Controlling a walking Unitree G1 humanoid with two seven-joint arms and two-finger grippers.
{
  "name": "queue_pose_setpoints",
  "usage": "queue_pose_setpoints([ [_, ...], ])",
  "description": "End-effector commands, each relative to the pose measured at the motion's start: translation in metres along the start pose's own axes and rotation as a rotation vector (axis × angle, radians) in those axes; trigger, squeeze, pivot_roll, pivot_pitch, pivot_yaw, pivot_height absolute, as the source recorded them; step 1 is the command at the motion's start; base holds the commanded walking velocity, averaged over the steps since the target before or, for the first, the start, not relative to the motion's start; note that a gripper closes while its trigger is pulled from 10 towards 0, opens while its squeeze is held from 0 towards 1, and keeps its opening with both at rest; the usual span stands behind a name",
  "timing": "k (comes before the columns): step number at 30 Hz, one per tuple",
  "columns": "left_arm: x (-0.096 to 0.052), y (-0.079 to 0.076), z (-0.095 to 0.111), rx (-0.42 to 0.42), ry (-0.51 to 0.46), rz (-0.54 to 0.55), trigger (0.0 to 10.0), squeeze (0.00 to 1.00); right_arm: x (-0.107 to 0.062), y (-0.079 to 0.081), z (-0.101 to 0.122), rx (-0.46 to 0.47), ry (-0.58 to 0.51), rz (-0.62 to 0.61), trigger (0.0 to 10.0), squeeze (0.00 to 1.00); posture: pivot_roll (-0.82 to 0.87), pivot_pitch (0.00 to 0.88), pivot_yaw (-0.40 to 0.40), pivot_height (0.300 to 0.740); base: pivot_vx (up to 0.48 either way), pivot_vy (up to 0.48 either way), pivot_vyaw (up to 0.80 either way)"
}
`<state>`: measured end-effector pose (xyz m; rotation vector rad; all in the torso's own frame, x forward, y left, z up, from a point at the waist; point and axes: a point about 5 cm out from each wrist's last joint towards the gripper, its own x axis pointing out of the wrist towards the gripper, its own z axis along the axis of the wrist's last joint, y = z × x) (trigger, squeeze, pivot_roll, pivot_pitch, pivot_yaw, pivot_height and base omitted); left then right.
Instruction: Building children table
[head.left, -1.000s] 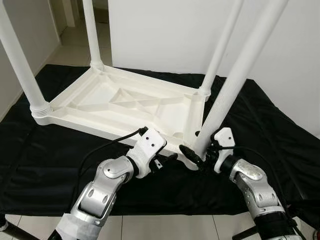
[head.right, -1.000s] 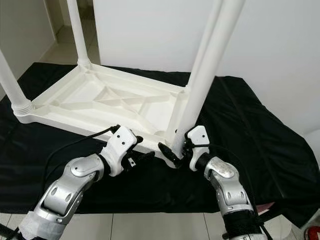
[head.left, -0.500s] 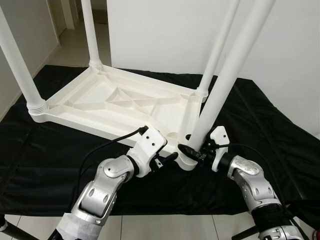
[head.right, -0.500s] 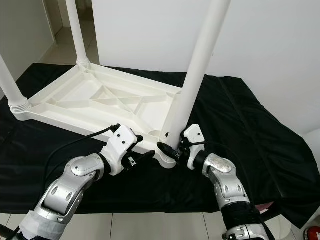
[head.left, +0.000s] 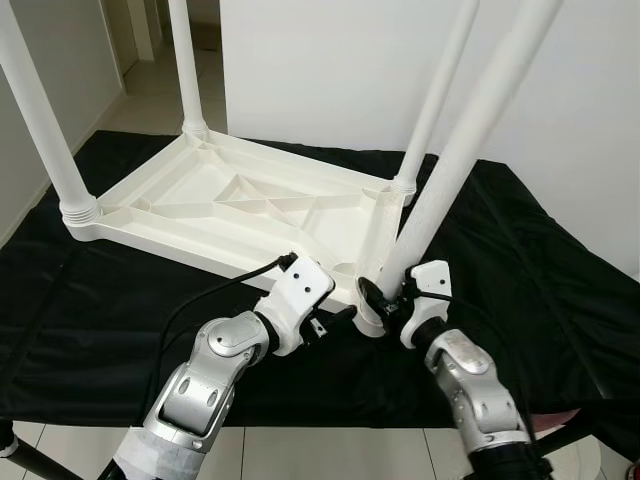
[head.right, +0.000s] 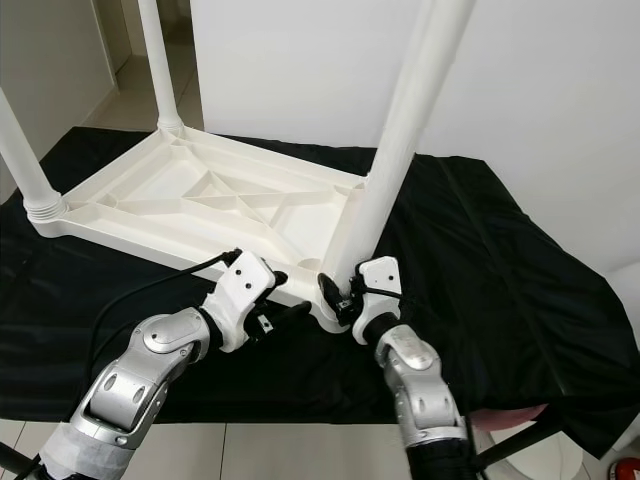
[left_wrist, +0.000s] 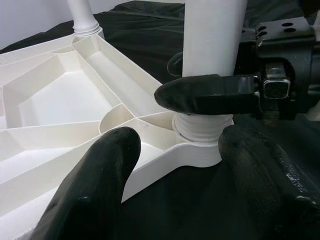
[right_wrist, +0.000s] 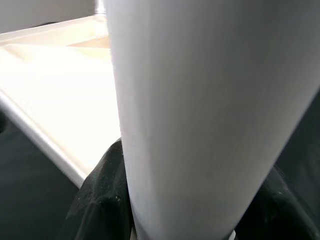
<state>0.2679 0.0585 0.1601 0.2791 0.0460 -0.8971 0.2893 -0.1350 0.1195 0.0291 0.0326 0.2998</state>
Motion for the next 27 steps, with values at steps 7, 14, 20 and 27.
queue_pose_setpoints([
  [7,0.002,0.000,0.000,0.002,0.002,0.051,10.0,0.00,-0.008,0.010,-0.015,0.016,0.074,-0.219,0.0,0.00,-0.03,0.000,-0.074,0.740,0.000,0.000,0.00],
  [14,0.003,0.001,0.001,0.006,0.001,0.047,10.0,0.00,-0.006,0.014,-0.005,0.002,0.028,-0.136,10.0,0.46,-0.04,0.000,-0.073,0.740,0.000,0.000,0.00],
  [20,0.003,0.001,0.002,0.007,-0.003,0.051,10.0,0.00,-0.008,0.006,0.001,0.014,0.003,-0.059,10.0,1.00,-0.04,0.000,-0.074,0.740,0.000,0.000,0.00],
  [27,0.003,0.003,0.002,0.013,-0.002,0.055,10.0,0.00,-0.011,-0.024,0.009,-0.081,-0.001,0.179,10.0,1.00,-0.04,0.000,-0.069,0.740,0.000,0.000,0.00],
])
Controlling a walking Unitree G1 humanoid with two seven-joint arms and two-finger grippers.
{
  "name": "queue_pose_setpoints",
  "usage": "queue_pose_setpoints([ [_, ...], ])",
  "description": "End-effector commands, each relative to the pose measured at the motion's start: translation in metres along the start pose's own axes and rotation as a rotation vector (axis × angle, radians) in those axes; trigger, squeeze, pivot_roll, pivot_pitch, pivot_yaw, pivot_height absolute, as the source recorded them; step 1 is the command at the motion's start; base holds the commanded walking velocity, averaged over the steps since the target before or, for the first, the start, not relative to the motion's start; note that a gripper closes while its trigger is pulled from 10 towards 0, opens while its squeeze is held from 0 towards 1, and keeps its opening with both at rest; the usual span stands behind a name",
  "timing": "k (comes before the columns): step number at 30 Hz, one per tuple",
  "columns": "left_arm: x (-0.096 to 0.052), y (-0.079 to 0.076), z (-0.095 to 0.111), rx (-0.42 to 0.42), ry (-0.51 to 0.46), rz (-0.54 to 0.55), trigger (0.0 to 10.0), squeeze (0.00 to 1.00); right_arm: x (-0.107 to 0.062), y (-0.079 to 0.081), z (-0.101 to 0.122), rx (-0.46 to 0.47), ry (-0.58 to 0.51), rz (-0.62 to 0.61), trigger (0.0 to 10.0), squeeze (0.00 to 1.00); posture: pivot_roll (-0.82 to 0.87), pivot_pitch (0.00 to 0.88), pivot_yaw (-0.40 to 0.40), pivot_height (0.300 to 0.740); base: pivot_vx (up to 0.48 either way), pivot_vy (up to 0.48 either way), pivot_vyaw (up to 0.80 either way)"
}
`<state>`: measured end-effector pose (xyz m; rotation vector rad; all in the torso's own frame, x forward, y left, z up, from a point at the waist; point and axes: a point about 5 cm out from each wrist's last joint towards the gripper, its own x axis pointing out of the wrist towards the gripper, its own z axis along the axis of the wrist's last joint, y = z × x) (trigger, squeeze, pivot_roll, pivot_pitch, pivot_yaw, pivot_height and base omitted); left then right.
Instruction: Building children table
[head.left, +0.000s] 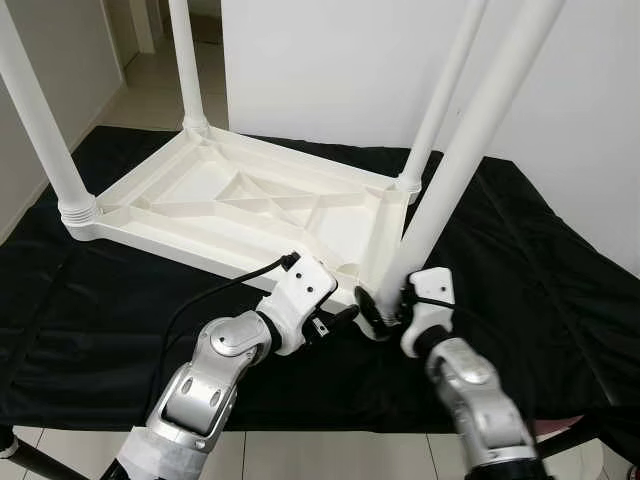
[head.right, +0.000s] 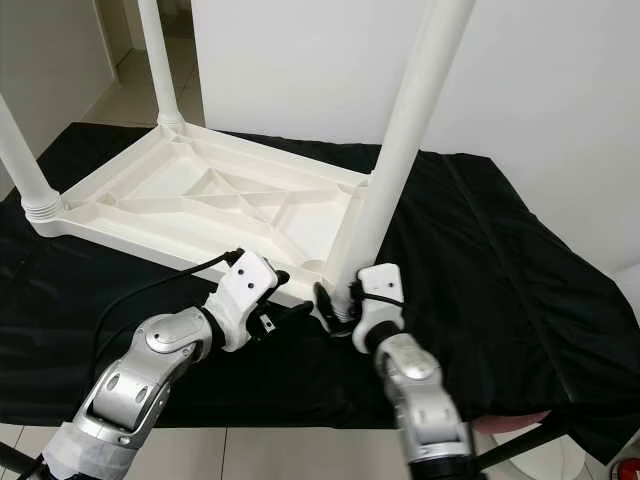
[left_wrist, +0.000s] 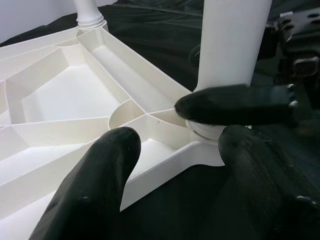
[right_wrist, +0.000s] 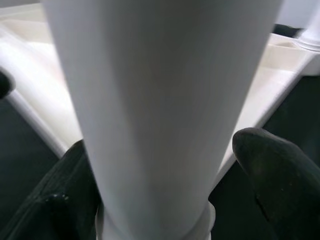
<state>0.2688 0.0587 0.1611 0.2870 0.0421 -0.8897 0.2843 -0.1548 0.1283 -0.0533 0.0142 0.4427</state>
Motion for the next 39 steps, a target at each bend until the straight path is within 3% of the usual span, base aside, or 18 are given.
queue_pose_setpoints([
  [1,0.003,0.002,0.001,0.004,-0.003,0.047,10.0,0.00,-0.001,-0.007,-0.001,0.005,0.000,0.038,10.0,1.00,-0.04,0.000,-0.069,0.740,0.000,0.000,0.00],
  [2,0.003,0.004,0.002,0.006,-0.004,0.047,10.0,0.00,0.001,-0.011,0.002,-0.034,-0.002,0.149,10.0,0.15,-0.04,0.000,-0.057,0.740,0.000,0.000,0.00],
  [3,0.003,0.004,0.002,0.007,-0.004,0.046,10.0,0.00,0.003,-0.011,0.002,-0.053,0.000,0.196,10.0,0.00,-0.04,0.000,-0.054,0.740,0.000,0.000,0.00],
  [6,0.003,0.004,0.002,0.008,-0.005,0.046,10.0,0.00,0.004,-0.011,0.003,-0.064,0.003,0.224,10.0,0.00,-0.04,0.000,-0.054,0.740,0.000,0.000,0.00],
  [8,0.003,0.004,0.003,0.009,-0.007,0.041,10.0,0.00,0.013,-0.008,0.003,-0.103,0.016,0.346,10.0,0.00,-0.04,0.000,-0.042,0.740,0.000,0.000,0.00],
  [17,0.001,0.006,0.004,0.016,-0.003,0.042,10.0,0.00,0.027,-0.003,-0.001,-0.132,0.054,0.454,9.6,0.00,-0.02,0.000,-0.043,0.740,0.000,0.000,0.00],
  [18,0.001,0.006,0.004,0.016,-0.003,0.046,10.0,0.00,0.027,-0.002,-0.003,-0.128,0.057,0.468,0.0,0.00,-0.02,0.000,-0.043,0.740,0.000,0.000,0.00],
  [27,0.001,0.005,0.006,0.008,-0.011,0.059,10.0,0.00,0.021,0.001,-0.009,-0.072,0.056,0.491,0.0,0.00,-0.01,0.000,-0.059,0.740,0.000,0.000,0.00],
  [33,0.002,0.004,0.006,0.007,-0.013,0.056,10.0,0.00,0.015,0.007,-0.010,-0.017,0.025,0.412,0.0,0.00,-0.02,0.000,-0.062,0.740,0.000,0.000,0.00],
  [34,0.002,0.005,0.006,0.006,-0.013,0.056,10.0,0.00,0.015,0.008,-0.011,-0.001,0.030,0.351,10.0,0.00,-0.03,0.000,-0.063,0.740,0.000,0.000,0.00],
  [36,0.002,0.005,0.005,0.005,-0.014,0.056,10.0,0.00,0.016,0.008,-0.014,0.031,0.045,0.223,10.0,0.00,-0.03,0.000,-0.066,0.740,0.000,0.000,0.00],
  [37,0.002,0.005,0.005,0.005,-0.014,0.056,10.0,0.00,0.016,0.008,-0.014,0.031,0.045,0.223,10.0,0.00,-0.03,0.000,-0.066,0.740,0.000,0.000,0.00],
  [39,0.003,0.004,0.005,0.004,-0.016,0.052,10.0,0.00,0.016,0.009,-0.015,0.061,0.058,0.029,10.0,0.00,-0.04,0.000,-0.064,0.740,0.000,0.000,0.00],
])
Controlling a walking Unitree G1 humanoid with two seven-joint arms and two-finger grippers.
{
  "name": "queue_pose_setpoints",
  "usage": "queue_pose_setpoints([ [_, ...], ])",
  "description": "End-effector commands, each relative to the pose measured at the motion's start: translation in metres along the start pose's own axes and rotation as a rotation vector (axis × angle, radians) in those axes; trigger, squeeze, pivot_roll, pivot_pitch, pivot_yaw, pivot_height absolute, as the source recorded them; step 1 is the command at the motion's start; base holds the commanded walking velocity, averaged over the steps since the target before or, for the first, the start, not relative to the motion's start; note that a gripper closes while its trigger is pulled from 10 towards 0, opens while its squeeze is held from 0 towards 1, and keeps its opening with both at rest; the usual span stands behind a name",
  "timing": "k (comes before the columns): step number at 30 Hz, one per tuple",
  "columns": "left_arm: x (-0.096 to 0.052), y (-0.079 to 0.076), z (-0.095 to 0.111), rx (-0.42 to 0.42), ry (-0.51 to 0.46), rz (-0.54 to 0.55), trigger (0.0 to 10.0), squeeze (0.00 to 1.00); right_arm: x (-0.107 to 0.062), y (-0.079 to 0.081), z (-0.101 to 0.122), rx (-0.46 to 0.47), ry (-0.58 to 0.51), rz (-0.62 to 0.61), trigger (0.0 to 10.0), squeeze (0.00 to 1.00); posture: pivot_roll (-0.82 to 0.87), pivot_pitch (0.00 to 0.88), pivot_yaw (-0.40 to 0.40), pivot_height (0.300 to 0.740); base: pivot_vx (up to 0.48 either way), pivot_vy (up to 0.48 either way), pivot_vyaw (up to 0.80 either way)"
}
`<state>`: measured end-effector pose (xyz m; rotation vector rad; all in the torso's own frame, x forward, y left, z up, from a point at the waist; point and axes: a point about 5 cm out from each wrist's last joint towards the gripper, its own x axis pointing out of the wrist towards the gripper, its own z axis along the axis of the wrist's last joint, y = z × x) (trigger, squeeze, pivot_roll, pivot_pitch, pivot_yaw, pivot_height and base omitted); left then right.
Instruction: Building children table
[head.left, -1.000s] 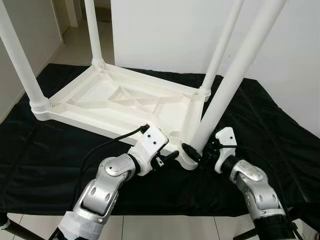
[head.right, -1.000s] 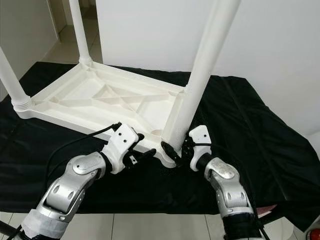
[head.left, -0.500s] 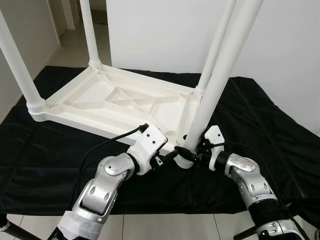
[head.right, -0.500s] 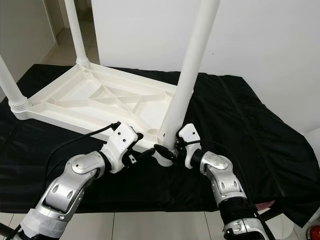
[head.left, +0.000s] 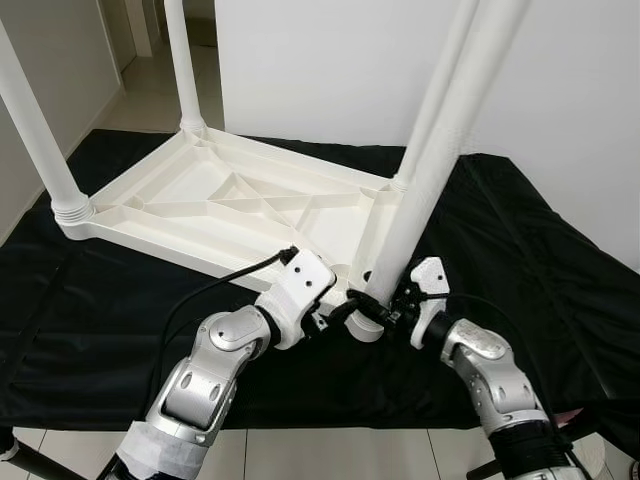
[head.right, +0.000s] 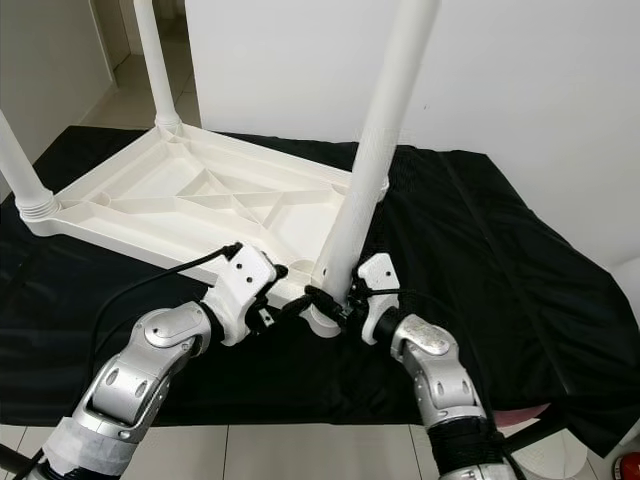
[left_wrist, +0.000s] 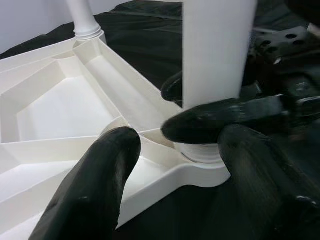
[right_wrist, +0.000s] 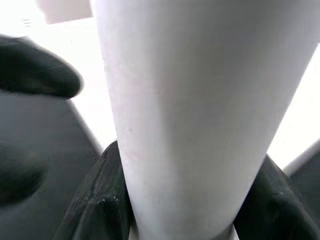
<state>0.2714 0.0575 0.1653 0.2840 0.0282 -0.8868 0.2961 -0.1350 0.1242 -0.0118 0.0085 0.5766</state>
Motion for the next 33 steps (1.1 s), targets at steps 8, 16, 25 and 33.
queue_pose_setpoints([
  [8,0.003,0.003,0.003,0.000,-0.008,0.045,10.0,0.00,-0.008,0.009,-0.014,0.063,0.097,-0.423,10.0,0.00,-0.04,0.000,-0.064,0.740,0.000,0.000,0.00],
  [16,0.003,0.005,0.003,0.004,-0.010,0.053,10.0,0.00,-0.005,0.023,0.000,0.039,0.027,-0.418,10.0,1.00,-0.05,0.000,-0.064,0.740,0.000,0.000,0.00],
  [25,-0.001,0.012,0.004,0.012,-0.012,0.065,10.0,0.00,-0.014,0.009,0.017,-0.009,-0.024,-0.129,10.0,0.00,-0.07,0.000,-0.063,0.740,0.000,0.000,0.00],
  [33,0.000,0.012,0.005,0.014,-0.014,0.060,10.0,0.00,-0.009,0.002,0.014,-0.112,0.024,0.183,10.0,0.00,-0.06,0.000,-0.056,0.740,0.000,0.000,0.00],
])
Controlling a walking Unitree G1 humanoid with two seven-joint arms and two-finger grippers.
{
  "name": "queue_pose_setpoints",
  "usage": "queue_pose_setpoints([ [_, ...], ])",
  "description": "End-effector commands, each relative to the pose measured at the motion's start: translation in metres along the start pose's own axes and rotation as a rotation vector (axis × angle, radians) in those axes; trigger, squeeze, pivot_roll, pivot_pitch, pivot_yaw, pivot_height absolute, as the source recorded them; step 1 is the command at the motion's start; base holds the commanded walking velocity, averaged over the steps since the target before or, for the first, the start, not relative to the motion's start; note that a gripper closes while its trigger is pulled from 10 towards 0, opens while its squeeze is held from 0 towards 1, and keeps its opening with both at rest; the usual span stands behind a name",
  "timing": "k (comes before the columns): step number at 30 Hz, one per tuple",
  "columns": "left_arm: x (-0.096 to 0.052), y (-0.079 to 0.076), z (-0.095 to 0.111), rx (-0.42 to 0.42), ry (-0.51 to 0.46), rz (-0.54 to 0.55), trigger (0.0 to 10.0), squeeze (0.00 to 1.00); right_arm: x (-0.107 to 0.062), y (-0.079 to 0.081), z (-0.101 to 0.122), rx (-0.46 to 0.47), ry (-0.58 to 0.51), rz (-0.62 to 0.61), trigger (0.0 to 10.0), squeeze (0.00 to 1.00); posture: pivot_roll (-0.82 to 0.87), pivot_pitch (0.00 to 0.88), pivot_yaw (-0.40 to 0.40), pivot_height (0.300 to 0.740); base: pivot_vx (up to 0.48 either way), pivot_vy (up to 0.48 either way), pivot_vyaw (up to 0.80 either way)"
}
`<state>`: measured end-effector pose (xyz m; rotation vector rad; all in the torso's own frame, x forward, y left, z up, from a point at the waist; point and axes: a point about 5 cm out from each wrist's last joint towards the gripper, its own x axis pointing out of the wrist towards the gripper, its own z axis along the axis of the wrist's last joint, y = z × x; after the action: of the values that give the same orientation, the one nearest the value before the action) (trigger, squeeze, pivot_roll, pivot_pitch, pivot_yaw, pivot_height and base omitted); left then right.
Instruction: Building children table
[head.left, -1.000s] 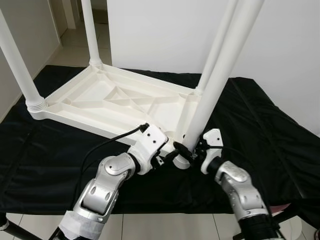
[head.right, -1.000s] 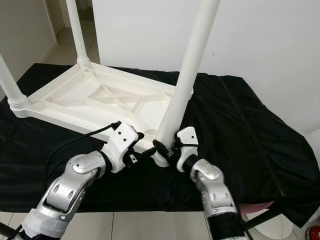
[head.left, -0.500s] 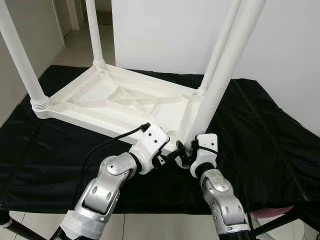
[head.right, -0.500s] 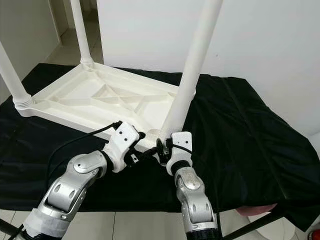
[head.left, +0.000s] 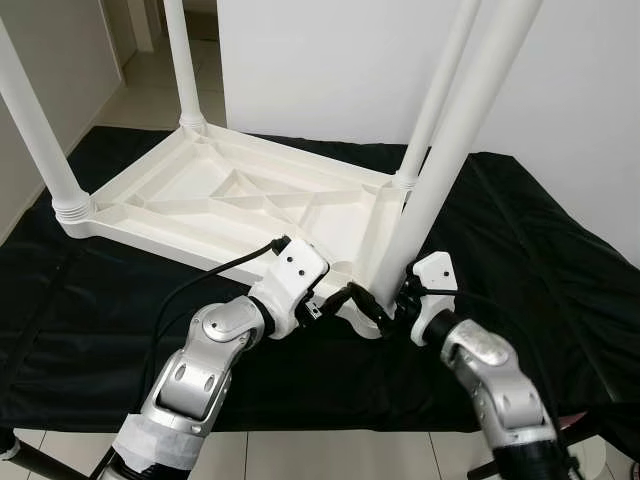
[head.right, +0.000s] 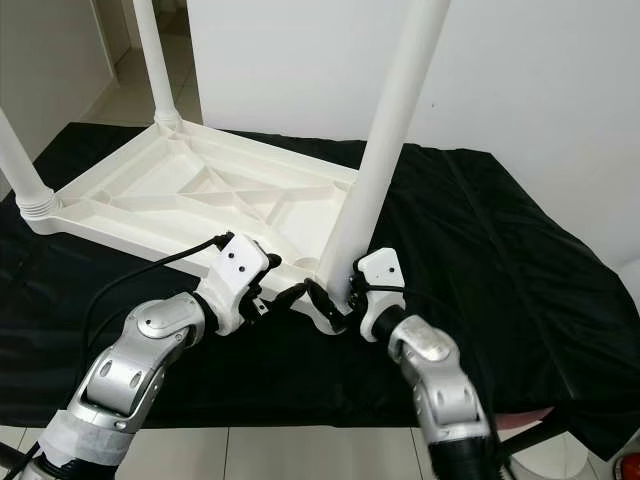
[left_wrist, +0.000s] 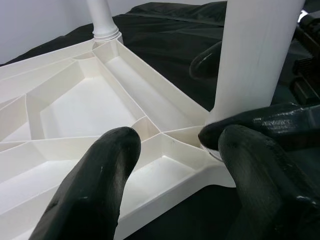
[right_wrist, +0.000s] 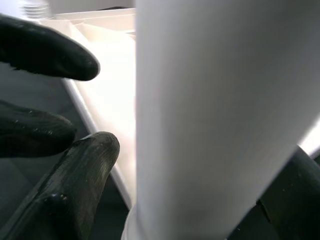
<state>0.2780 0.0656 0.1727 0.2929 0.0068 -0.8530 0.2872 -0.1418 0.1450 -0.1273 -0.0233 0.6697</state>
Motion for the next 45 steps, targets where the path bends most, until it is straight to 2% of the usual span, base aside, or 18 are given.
queue_pose_setpoints([
  [1,0.002,0.000,0.000,0.000,-0.004,0.024,10.0,0.00,0.003,0.003,-0.006,0.007,0.017,0.091,10.0,0.00,-0.06,0.000,-0.056,0.740,0.000,0.000,0.00],
  [6,0.002,0.001,0.001,0.004,-0.006,0.021,10.0,0.00,0.017,0.003,-0.003,-0.016,0.009,0.204,10.0,0.00,-0.03,0.000,-0.060,0.740,0.000,0.000,0.00],
  [9,-0.001,-0.001,0.000,0.001,0.000,0.024,10.0,0.00,0.024,0.001,-0.006,-0.039,0.029,0.220,10.0,0.00,-0.02,0.000,-0.065,0.740,0.000,0.000,0.00],
  [10,-0.004,-0.003,-0.001,-0.003,0.005,0.030,10.0,0.00,0.024,-0.001,-0.011,-0.021,0.053,0.237,4.9,0.00,0.00,0.000,-0.079,0.740,0.000,0.000,0.00],
  [11,-0.004,-0.003,-0.001,-0.003,0.005,0.030,10.0,0.00,0.024,-0.001,-0.011,-0.021,0.053,0.237,4.9,0.00,0.00,0.000,-0.079,0.740,0.000,0.000,0.00],
  [12,-0.005,-0.003,-0.001,-0.006,0.006,0.033,10.0,0.00,0.022,-0.002,-0.014,-0.009,0.070,0.233,1.8,0.00,0.00,0.000,-0.083,0.740,0.000,0.000,0.00],
  [13,-0.005,-0.004,-0.001,-0.009,0.006,0.035,10.0,0.00,0.019,-0.002,-0.017,0.000,0.078,0.239,0.0,0.00,0.00,0.000,-0.085,0.740,0.000,0.000,0.00],
  [24,-0.011,-0.007,-0.005,0.000,0.021,-0.006,10.0,0.00,0.006,0.005,-0.027,0.080,0.085,0.220,0.0,0.00,-0.01,0.000,-0.077,0.740,0.000,0.000,0.00],
  [26,-0.013,-0.007,-0.007,0.005,0.026,-0.026,10.0,0.00,0.005,0.006,-0.029,0.091,0.081,0.172,0.0,0.00,-0.01,0.000,-0.075,0.740,0.000,0.000,0.00],
  [28,-0.018,-0.007,-0.009,0.020,0.031,-0.056,10.0,0.00,0.003,0.001,-0.037,0.116,0.101,-0.001,0.0,0.00,-0.01,0.000,-0.077,0.740,0.000,0.000,0.00],
  [31,-0.018,-0.007,-0.009,0.020,0.031,-0.056,10.0,0.00,0.003,0.001,-0.037,0.116,0.101,-0.001,0.0,0.00,-0.01,0.000,-0.077,0.740,0.000,0.000,0.00],
  [33,-0.021,-0.004,-0.011,0.026,0.040,-0.055,10.0,0.00,-0.001,0.003,-0.042,0.151,0.116,-0.196,0.0,0.00,-0.02,0.000,-0.076,0.740,0.000,0.000,0.00],
  [34,-0.021,-0.004,-0.011,0.026,0.040,-0.055,10.0,0.00,-0.001,0.003,-0.042,0.151,0.116,-0.196,0.0,0.00,-0.02,0.000,-0.076,0.740,0.000,0.000,0.00],
  [36,-0.020,-0.003,-0.011,0.026,0.040,-0.044,10.0,0.00,-0.007,0.015,-0.045,0.229,0.125,-0.466,0.0,0.00,-0.02,0.000,-0.085,0.740,0.000,0.000,0.00],
  [40,-0.020,-0.004,-0.010,0.026,0.038,-0.043,10.0,0.00,-0.008,0.017,-0.045,0.238,0.124,-0.503,0.0,0.00,-0.02,0.000,-0.089,0.740,0.000,0.000,0.00],
  [43,-0.017,-0.002,-0.007,0.024,0.024,-0.025,10.0,0.00,-0.004,0.027,-0.038,0.211,0.107,-0.534,0.0,0.00,-0.02,0.000,-0.084,0.740,0.000,0.000,0.00],
  [44,-0.015,0.000,-0.005,0.017,0.015,-0.015,10.0,0.00,-0.001,0.031,-0.032,0.191,0.079,-0.508,10.0,0.00,-0.02,0.000,-0.074,0.740,0.000,0.000,0.00],
  [45,-0.015,0.001,-0.003,0.013,0.010,-0.010,10.0,0.00,0.001,0.031,-0.030,0.199,0.056,-0.496,10.0,0.00,-0.02,0.000,-0.068,0.740,0.000,0.000,0.00],
])
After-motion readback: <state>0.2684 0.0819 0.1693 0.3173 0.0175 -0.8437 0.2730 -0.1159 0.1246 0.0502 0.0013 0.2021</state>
